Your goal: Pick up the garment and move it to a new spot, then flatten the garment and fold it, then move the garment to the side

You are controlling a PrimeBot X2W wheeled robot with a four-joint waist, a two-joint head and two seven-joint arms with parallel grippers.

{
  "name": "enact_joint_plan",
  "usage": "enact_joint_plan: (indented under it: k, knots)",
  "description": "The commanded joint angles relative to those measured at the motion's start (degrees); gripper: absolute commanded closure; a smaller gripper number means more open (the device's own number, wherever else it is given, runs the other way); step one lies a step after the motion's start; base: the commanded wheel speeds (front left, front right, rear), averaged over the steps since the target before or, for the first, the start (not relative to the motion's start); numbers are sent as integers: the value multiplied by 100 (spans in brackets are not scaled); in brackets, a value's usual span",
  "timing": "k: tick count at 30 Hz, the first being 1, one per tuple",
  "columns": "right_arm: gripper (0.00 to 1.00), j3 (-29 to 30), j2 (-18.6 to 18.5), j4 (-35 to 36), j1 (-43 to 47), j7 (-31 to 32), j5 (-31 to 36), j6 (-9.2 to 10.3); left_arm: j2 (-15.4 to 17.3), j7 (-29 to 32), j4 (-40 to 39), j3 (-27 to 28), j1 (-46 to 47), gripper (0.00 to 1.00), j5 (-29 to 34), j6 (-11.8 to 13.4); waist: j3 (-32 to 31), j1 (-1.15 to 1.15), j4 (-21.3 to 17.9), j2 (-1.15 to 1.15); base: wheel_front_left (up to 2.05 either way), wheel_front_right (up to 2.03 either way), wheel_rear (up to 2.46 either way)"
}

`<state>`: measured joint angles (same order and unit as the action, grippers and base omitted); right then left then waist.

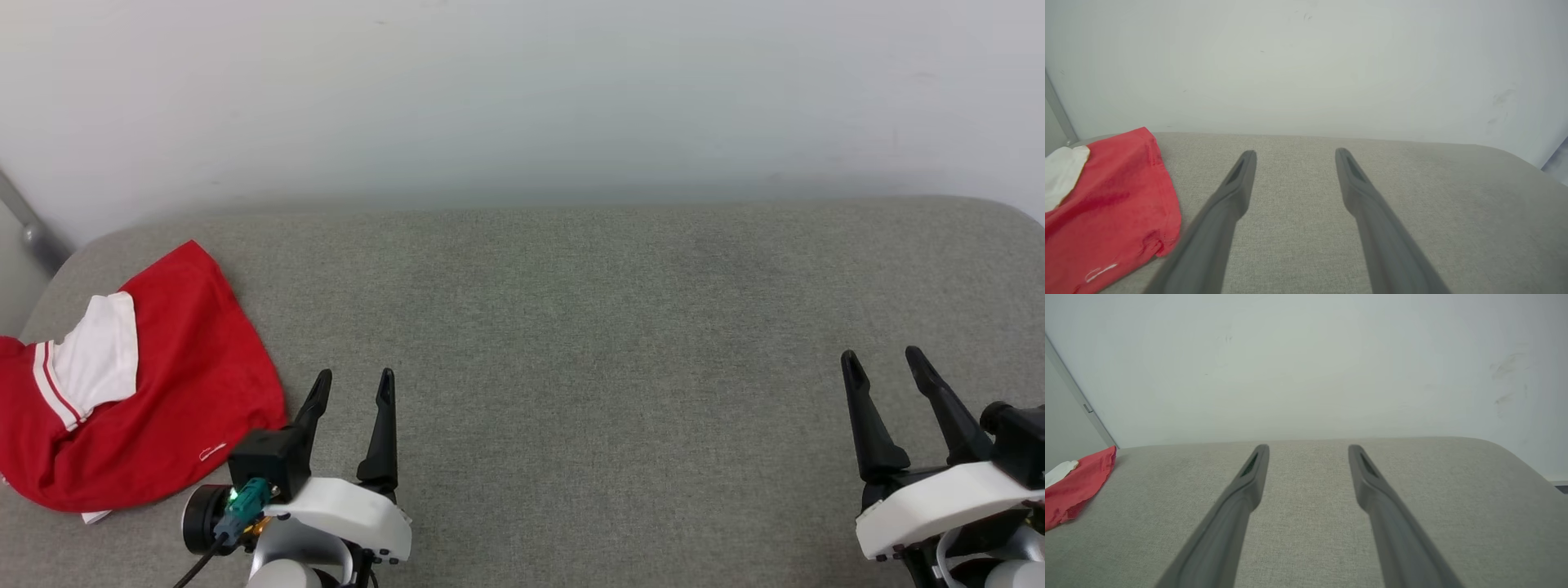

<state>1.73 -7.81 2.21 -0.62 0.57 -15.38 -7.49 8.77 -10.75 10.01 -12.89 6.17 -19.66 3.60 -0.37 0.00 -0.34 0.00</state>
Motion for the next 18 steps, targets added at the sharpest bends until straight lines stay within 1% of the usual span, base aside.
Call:
enact_joint_plan:
  k: [1,11,18]
  knots:
    - [0,10,-11,98,48,7,129,0,38,-49,-11,-36,99,0,126,8,-2,0,1,0,0,0,0]
    - [0,103,102,263,107,18,558,0,0,-173,81,-60,111,0,482,60,-10,0,13,0,0,0,0]
    - [0,176,203,354,143,-1,784,0,-108,-252,68,49,51,0,540,-36,-7,0,30,0,0,0,0]
